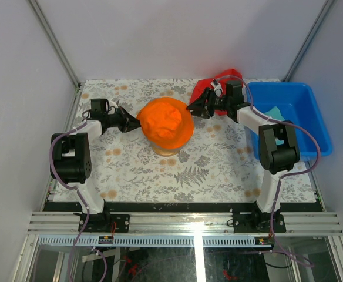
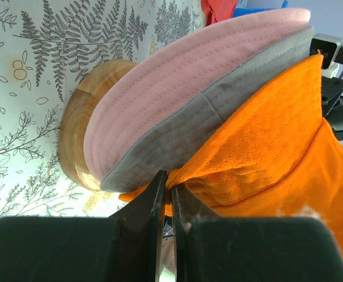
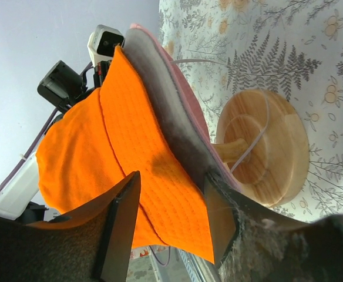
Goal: Stack the hats
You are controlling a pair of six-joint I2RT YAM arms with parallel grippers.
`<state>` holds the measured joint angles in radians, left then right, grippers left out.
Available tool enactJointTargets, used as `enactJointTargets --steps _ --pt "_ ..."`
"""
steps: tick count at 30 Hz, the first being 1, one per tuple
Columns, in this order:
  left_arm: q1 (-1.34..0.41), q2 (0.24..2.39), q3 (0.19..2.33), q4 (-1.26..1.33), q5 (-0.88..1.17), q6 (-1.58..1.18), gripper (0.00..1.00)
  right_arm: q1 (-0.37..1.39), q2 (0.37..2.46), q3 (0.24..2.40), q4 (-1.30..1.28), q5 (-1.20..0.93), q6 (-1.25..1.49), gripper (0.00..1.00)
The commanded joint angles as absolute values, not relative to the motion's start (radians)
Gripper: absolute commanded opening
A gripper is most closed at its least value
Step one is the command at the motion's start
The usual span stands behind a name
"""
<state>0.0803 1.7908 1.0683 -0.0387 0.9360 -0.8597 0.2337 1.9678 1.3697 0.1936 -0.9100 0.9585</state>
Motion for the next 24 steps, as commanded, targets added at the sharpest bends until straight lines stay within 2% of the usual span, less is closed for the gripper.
enactJointTargets --steps 1,3,7,10,13,24 --pt "0.084 1.79 1.086 -0.037 0.945 -0.87 0.05 0.26 1.956 1.418 0.261 -0.951 0.983 0.51" --pt "0.082 1.792 1.088 -0.037 0.946 -0.87 0.05 0.265 1.958 1.419 0.262 -0.953 0.986 0.44" --pt "0.077 1.798 1.089 -0.038 0.949 -0.871 0.05 0.269 1.96 1.407 0.26 -0.953 0.99 0.17" --pt "0.071 1.797 1.082 -0.038 0.952 -0.869 0.05 0.269 1.96 1.389 0.243 -0.946 0.985 0.04" --pt "0.068 1.79 1.052 -0.037 0.958 -0.859 0.05 0.267 1.964 1.373 0.192 -0.921 0.953 0.0" --pt "0.06 1.784 0.915 -0.041 0.954 -0.831 0.02 0.248 2.043 1.369 0.012 -0.841 0.835 0.0"
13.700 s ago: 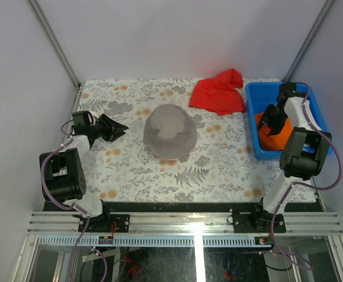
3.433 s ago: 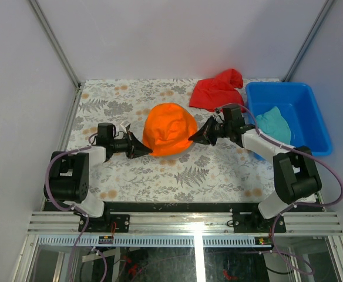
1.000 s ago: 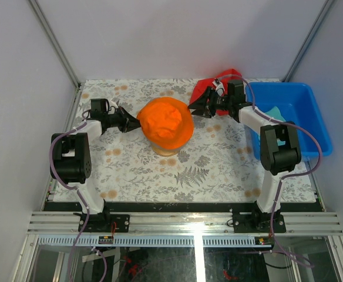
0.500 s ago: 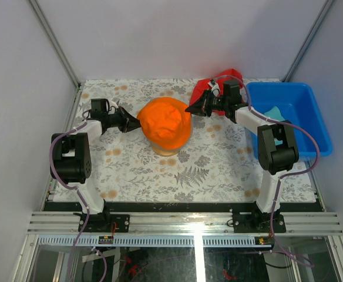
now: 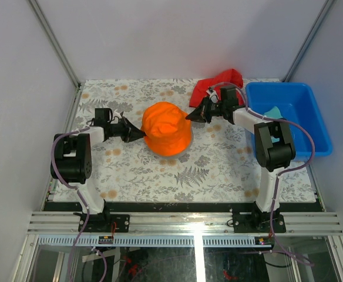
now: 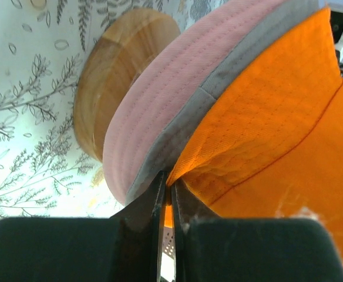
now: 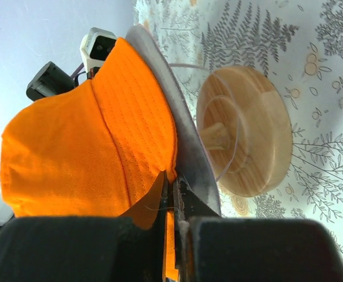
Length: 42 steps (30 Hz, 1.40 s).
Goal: Stack the hats
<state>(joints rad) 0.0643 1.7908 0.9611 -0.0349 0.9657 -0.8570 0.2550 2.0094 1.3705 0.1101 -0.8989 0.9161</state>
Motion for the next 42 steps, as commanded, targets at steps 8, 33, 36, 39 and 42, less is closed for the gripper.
enactJointTargets --steps 8,33,36,39,42 --pt "0.059 1.78 0.879 -0.065 0.932 -0.799 0.0 0.249 2.03 1.292 -0.026 -0.812 0.757 0.0" --pt "0.048 1.769 0.956 -0.103 0.942 -0.782 0.05 0.246 1.855 1.119 0.182 -0.968 0.933 0.34" --pt "0.048 1.769 0.957 -0.104 0.945 -0.782 0.07 0.243 1.831 1.12 0.119 -0.952 0.887 0.34" --pt "0.049 1.758 0.956 -0.104 0.946 -0.784 0.14 0.239 1.792 1.155 -0.027 -0.879 0.781 0.34" --pt "0.049 1.726 0.963 -0.109 0.929 -0.792 0.21 0.239 1.759 1.227 -0.204 -0.796 0.67 0.35"
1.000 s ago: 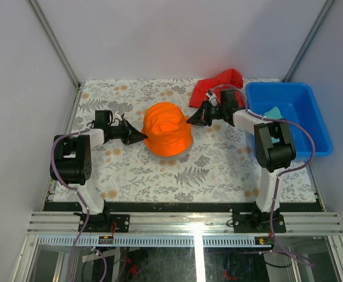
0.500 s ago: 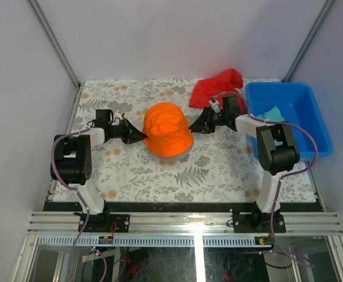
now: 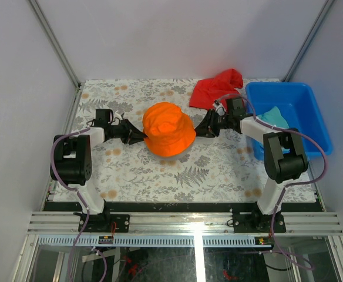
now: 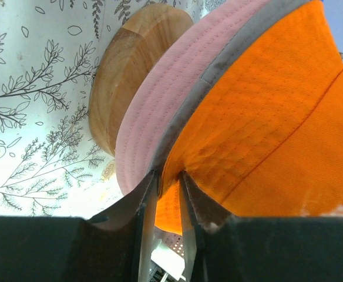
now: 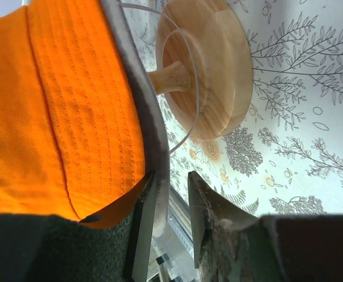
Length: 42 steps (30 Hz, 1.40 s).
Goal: Stack the hats
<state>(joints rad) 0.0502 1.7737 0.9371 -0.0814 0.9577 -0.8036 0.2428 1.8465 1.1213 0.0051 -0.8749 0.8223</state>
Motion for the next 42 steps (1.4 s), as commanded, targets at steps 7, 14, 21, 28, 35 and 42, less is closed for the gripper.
enactJointTargets --steps 7,14,21,28,35,42 --pt "0.057 1.674 1.009 -0.134 0.89 -0.816 0.39 0.238 1.738 1.384 -0.515 -0.582 0.497 0.4" --pt "0.083 1.634 1.012 -0.152 0.834 -0.845 0.4 0.229 1.699 1.446 -0.682 -0.37 0.431 0.43" --pt "0.088 1.634 1.047 -0.205 0.799 -0.834 0.4 0.145 1.669 1.49 -0.746 -0.273 0.438 0.45" --pt "0.121 1.632 0.999 -0.194 0.78 -0.835 0.4 0.035 1.669 1.614 -0.825 -0.138 0.429 0.5" --pt "0.152 1.601 1.041 -0.194 0.778 -0.859 0.4 -0.092 1.679 1.68 -0.859 -0.058 0.425 0.55" --pt "0.157 1.566 1.105 -0.206 0.736 -0.878 0.41 -0.128 1.773 1.711 -0.919 0.186 0.382 0.72"
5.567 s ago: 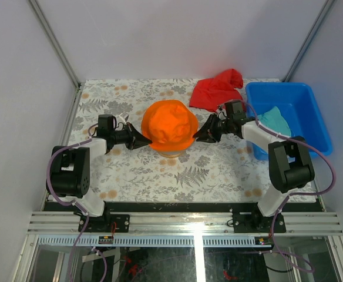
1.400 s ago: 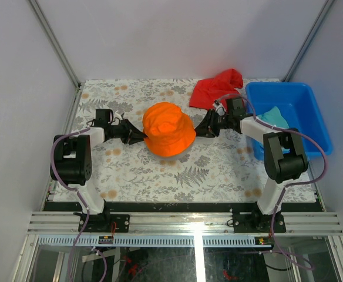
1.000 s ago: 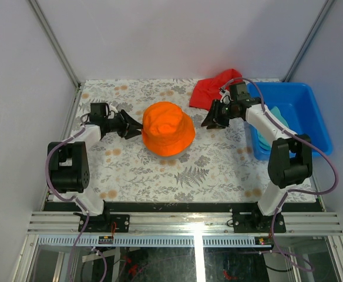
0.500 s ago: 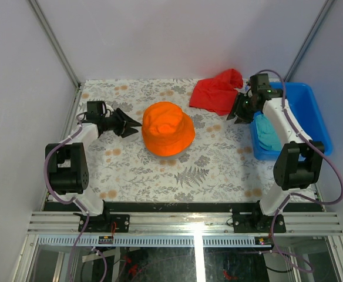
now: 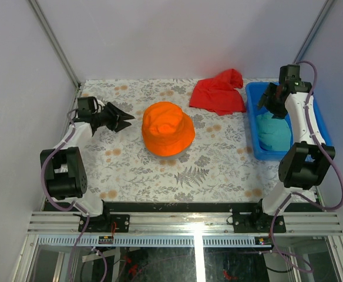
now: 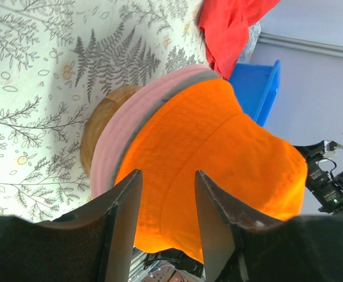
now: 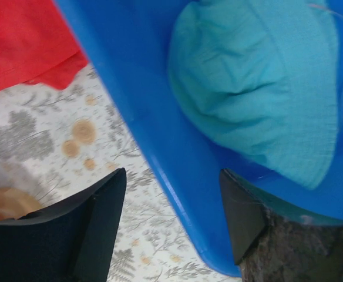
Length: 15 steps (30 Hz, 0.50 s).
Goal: Stack the hats
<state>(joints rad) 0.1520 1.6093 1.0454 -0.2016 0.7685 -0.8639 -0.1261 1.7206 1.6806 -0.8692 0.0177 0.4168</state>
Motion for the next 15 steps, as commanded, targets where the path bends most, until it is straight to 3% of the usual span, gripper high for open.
enactJointTargets --steps 1,15 --pt "0.157 1.568 1.113 -0.208 0.738 -0.878 0.41 -0.13 1.79 1.708 -0.915 0.19 0.381 0.72" --pt "0.156 1.62 1.148 -0.232 0.753 -0.855 0.41 -0.158 2.098 1.841 -0.881 0.18 0.425 0.72"
